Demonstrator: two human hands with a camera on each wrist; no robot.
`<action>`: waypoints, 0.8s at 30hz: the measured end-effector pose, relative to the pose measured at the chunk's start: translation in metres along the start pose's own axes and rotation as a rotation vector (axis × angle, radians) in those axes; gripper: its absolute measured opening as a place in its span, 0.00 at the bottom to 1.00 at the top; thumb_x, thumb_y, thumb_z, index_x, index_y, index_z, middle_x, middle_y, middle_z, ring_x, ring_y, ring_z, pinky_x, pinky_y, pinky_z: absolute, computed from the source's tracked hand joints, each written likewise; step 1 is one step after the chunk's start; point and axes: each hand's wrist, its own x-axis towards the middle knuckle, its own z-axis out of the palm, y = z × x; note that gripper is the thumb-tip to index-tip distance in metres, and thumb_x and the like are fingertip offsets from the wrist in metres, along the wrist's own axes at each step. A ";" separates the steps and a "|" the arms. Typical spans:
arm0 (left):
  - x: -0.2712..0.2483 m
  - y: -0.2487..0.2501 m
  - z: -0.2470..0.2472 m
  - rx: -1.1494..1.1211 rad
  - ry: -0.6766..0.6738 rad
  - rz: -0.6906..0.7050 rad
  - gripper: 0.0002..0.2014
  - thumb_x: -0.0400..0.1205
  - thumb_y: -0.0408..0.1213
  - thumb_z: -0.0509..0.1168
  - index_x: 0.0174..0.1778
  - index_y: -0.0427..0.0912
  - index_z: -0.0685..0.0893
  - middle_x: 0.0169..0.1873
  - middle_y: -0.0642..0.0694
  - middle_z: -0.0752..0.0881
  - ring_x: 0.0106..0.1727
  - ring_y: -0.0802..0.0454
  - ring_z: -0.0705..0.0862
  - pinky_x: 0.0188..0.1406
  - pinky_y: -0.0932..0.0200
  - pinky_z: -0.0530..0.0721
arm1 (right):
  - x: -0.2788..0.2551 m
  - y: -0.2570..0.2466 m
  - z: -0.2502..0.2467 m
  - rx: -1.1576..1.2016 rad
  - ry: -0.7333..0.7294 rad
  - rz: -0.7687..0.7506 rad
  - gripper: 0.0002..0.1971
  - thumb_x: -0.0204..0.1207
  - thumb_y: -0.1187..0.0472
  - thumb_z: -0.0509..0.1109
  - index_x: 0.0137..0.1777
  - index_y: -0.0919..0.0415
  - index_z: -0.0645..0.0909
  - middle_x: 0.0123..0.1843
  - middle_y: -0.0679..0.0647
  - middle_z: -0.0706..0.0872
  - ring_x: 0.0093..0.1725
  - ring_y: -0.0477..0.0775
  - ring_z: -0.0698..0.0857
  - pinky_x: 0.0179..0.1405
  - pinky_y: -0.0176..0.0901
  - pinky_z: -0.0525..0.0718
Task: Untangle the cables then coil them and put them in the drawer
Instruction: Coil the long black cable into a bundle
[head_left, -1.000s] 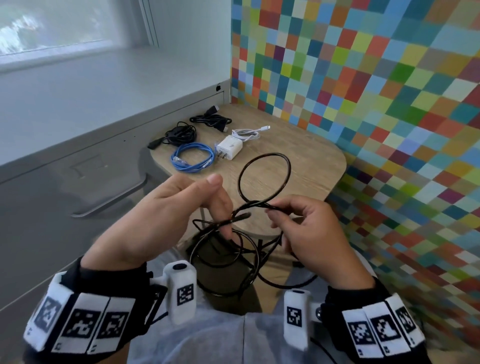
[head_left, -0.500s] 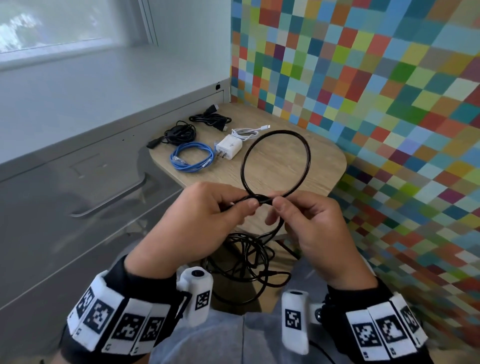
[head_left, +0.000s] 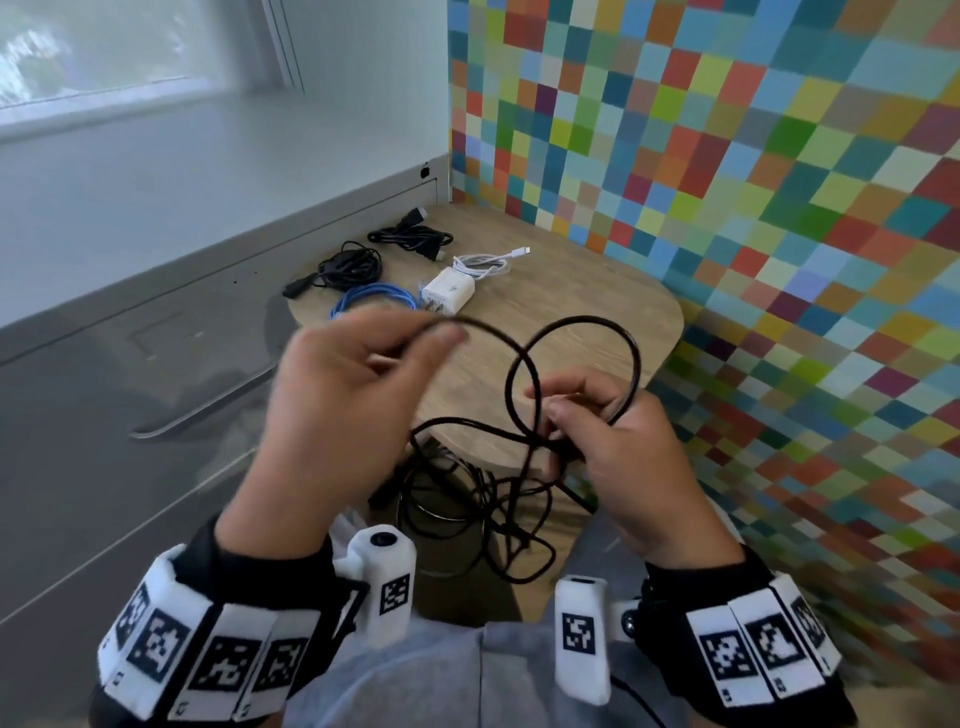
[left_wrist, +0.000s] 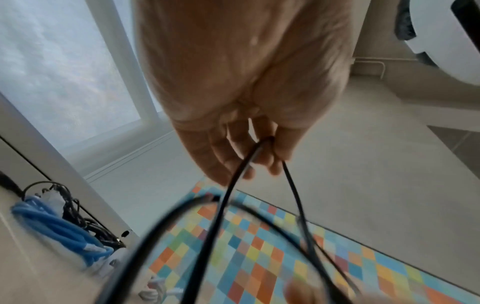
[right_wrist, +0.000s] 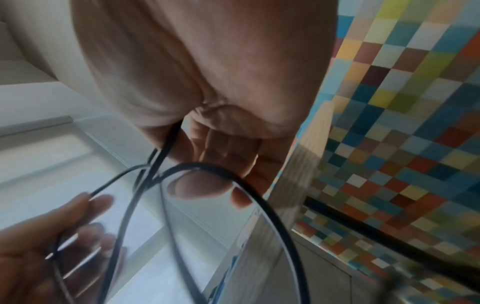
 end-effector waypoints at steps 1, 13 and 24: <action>0.003 0.001 -0.005 -0.079 0.099 -0.029 0.06 0.82 0.48 0.73 0.48 0.53 0.93 0.33 0.52 0.90 0.35 0.51 0.88 0.41 0.47 0.90 | 0.000 0.001 -0.003 0.003 -0.027 0.021 0.17 0.86 0.73 0.64 0.49 0.56 0.92 0.34 0.53 0.86 0.34 0.55 0.85 0.37 0.53 0.86; 0.004 0.010 -0.019 -0.383 -0.050 -0.191 0.11 0.82 0.26 0.65 0.49 0.45 0.90 0.34 0.46 0.84 0.32 0.46 0.83 0.38 0.49 0.86 | -0.005 0.002 0.001 0.086 -0.245 0.111 0.11 0.78 0.50 0.77 0.45 0.57 0.94 0.34 0.67 0.76 0.23 0.52 0.69 0.22 0.41 0.71; -0.003 0.016 -0.011 0.375 -0.353 -0.004 0.21 0.78 0.45 0.75 0.65 0.68 0.85 0.58 0.72 0.87 0.63 0.73 0.83 0.64 0.71 0.79 | -0.011 -0.007 0.010 -0.249 -0.328 -0.032 0.09 0.84 0.64 0.74 0.44 0.59 0.94 0.41 0.51 0.95 0.46 0.48 0.92 0.46 0.34 0.86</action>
